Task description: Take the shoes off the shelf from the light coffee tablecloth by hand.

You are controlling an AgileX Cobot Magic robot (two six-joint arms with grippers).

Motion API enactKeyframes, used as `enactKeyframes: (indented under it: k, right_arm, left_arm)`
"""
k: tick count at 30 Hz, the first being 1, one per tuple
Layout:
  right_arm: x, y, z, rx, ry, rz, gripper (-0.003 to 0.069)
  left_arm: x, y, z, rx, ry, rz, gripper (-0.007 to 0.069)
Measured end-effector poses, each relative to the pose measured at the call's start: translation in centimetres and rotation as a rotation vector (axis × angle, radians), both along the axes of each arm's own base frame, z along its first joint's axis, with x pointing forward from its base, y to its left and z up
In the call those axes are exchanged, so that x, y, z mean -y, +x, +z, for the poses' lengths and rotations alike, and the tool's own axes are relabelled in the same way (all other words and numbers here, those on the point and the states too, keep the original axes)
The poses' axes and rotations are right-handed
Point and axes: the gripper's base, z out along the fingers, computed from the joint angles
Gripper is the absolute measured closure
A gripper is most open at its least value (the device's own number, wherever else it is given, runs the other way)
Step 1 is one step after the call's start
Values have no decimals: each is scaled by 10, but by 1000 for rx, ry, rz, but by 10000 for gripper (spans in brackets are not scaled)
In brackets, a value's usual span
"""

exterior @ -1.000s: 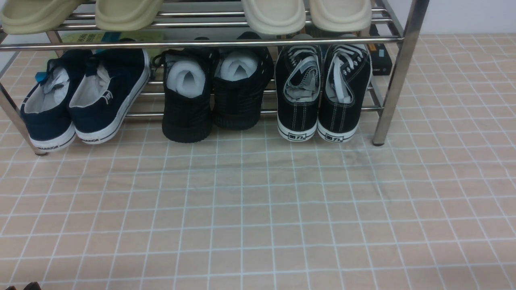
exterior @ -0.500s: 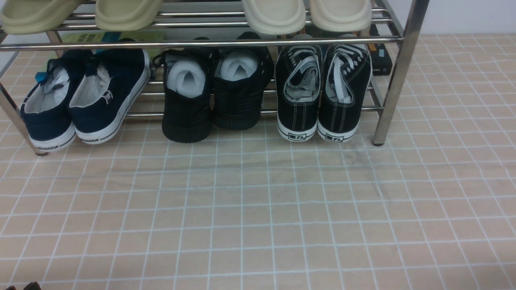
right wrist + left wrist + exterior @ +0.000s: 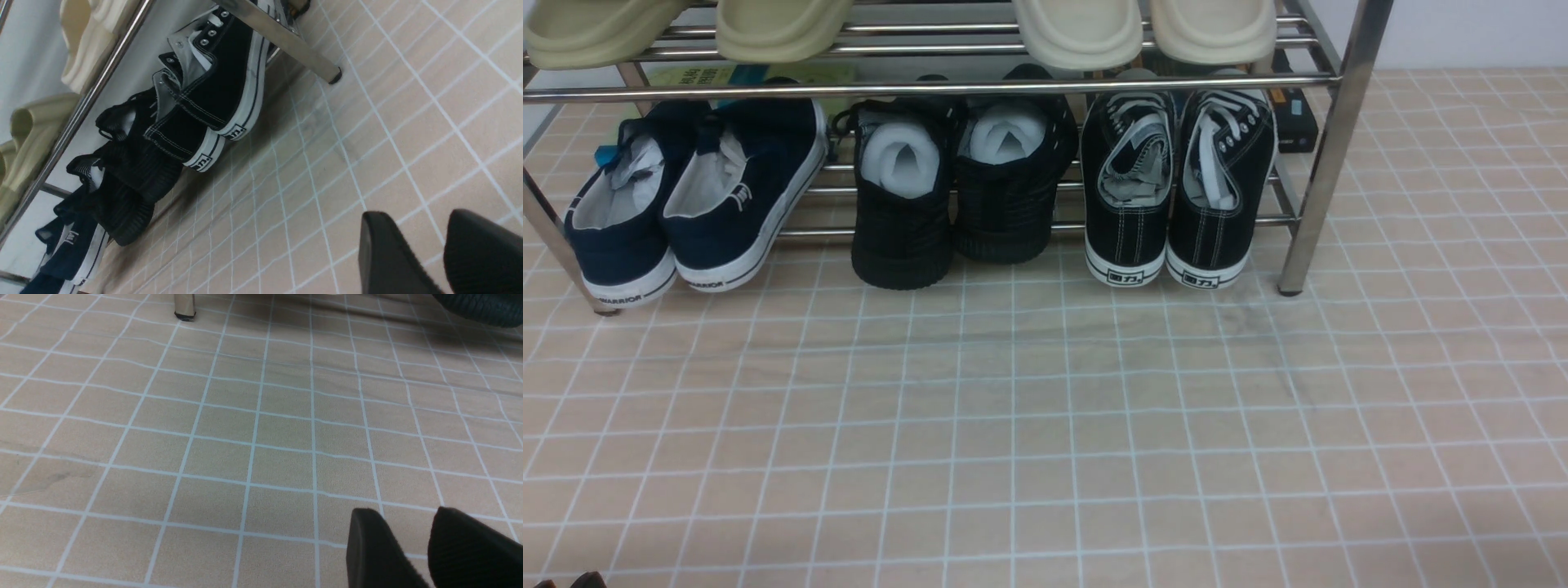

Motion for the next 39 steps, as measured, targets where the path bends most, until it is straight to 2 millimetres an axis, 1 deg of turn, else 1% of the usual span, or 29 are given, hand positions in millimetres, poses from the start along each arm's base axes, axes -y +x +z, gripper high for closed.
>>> enactKeyframes:
  k: [1,2,3,4,5,6,7,8,9,10,11,12,14,16,17,18,19,20,21,24,26,29,30,32,34,35,36,37,39]
  right_arm:
    - [0,-1,10,45,-51,3,449]
    - [0,-1,13,53,-62,4,454]
    - [1,-2,22,89,-105,5,474]
    - [1,-3,43,144,-205,11,534]
    - [1,-2,50,157,-237,14,557]
    - [1,-1,61,165,-286,23,598]
    - [1,0,65,166,-305,27,621]
    - [-1,8,81,135,-378,61,666]
    - [-1,9,82,125,-383,70,667]
    - [-3,19,89,48,-410,123,671]
    - [-4,21,89,37,-415,131,671]
    - [-6,34,92,-74,-442,202,668]
    - [-8,45,91,-172,-455,260,665]
    - [-10,67,85,-357,-457,369,662]
    - [-12,82,82,-461,-444,437,661]
    - [-13,86,79,-494,-436,457,661]
    - [-16,102,76,-579,-408,542,660]
    - [-16,102,77,-571,-415,545,659]
    - [-22,119,74,-614,-376,659,659]
    - [-35,140,79,-556,-293,830,659]
    - [-43,159,89,-464,-208,923,659]
    - [-52,179,103,-383,-183,978,659]
    - [-53,182,105,-376,-190,985,659]
    - [-67,199,118,-347,-255,1010,659]
    - [-83,210,126,-353,-329,1019,659]
    - [-85,211,127,-354,-336,1018,659]
    - [-98,221,133,-378,-403,1010,659]
    - [-105,224,134,-384,-428,1011,659]
    - [-121,237,139,-421,-508,983,657]
  left_arm:
    - [0,0,0,0,0,0,384]
    - [0,0,0,0,0,0,384]
    - [0,0,0,0,0,0,384]
    - [0,0,0,0,0,0,384]
    - [0,0,0,0,0,0,384]
    - [0,0,0,0,0,0,384]
    - [0,0,0,0,0,0,384]
    - [0,0,0,0,0,0,384]
    - [0,0,0,0,0,0,384]
    - [0,0,0,0,0,0,384]
    - [0,0,0,0,0,0,384]
    - [0,0,0,0,0,0,384]
    - [0,0,0,0,0,0,384]
    - [0,0,0,0,0,0,384]
    - [0,0,0,0,0,0,384]
    - [0,0,0,0,0,0,384]
    - [0,0,0,0,0,0,384]
    - [0,0,0,0,0,0,384]
    - [0,0,0,0,0,0,384]
    - [0,0,0,0,0,0,384]
    - [0,0,0,0,0,0,384]
    - [0,0,0,0,0,0,384]
    - [0,0,0,0,0,0,384]
    - [0,0,0,0,0,0,384]
    - [0,0,0,0,0,0,384]
    - [0,0,0,0,0,0,384]
    - [0,0,0,0,0,0,384]
    - [0,0,0,0,0,0,384]
    - [0,0,0,0,0,0,384]
